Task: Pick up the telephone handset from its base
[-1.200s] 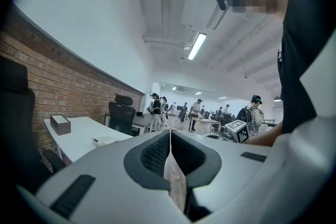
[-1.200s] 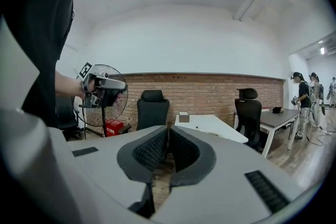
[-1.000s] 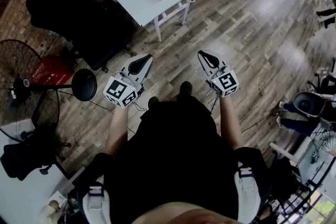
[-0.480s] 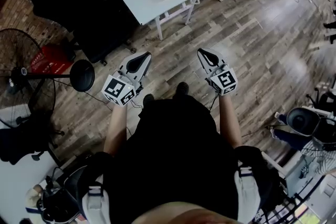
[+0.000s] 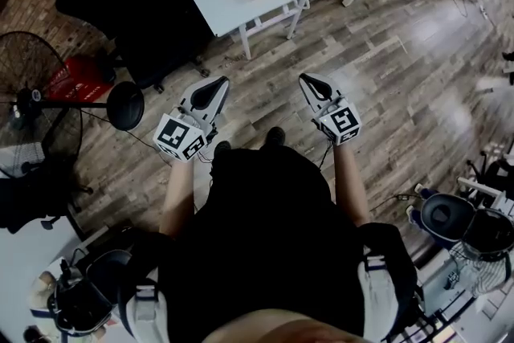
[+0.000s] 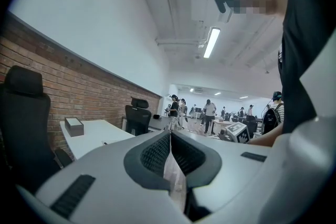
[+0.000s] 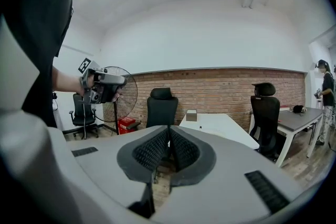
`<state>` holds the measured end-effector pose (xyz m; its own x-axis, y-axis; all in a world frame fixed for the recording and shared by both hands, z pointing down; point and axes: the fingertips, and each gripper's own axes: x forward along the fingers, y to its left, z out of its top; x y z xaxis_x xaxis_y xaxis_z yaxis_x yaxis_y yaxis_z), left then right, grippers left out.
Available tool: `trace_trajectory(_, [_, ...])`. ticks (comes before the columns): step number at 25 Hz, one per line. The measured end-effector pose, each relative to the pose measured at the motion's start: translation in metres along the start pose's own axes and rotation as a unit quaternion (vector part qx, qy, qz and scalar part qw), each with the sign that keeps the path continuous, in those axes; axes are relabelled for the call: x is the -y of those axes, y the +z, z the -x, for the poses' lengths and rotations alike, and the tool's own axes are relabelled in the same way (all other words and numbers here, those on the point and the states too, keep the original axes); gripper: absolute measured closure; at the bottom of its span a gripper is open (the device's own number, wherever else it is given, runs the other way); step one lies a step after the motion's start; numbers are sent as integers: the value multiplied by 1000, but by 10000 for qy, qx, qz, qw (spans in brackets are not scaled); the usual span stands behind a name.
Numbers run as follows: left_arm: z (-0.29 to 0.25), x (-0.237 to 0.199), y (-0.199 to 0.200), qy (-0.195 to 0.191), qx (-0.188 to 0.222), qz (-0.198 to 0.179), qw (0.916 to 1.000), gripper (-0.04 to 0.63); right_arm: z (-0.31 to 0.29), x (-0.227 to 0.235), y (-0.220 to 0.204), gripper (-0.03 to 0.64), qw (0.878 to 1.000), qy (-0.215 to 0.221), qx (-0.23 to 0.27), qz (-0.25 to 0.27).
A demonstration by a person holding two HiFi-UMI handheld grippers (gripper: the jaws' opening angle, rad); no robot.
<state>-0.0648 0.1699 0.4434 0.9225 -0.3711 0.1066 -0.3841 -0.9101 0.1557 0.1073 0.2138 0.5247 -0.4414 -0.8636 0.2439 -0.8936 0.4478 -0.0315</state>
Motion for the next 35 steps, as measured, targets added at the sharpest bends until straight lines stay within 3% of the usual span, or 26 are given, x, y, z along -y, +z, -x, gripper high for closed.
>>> trace_trajectory(9, [-18, 12, -6, 231, 34, 96, 9997, 572, 7, 24, -13, 606, 9996, 227, -69, 127])
trace_trajectory(19, [-35, 30, -9, 230, -2, 84, 9997, 572, 13, 41, -22, 606, 9995, 295, -71, 101])
trace_trajectory(27, [-39, -2, -6, 265, -6, 238, 9994, 572, -13, 42, -19, 606, 9985, 414, -324, 172])
trace_trajectory(35, [-72, -43, 2, -152, -5, 201, 9997, 572, -49, 70, -4, 606, 9986, 129, -421, 307])
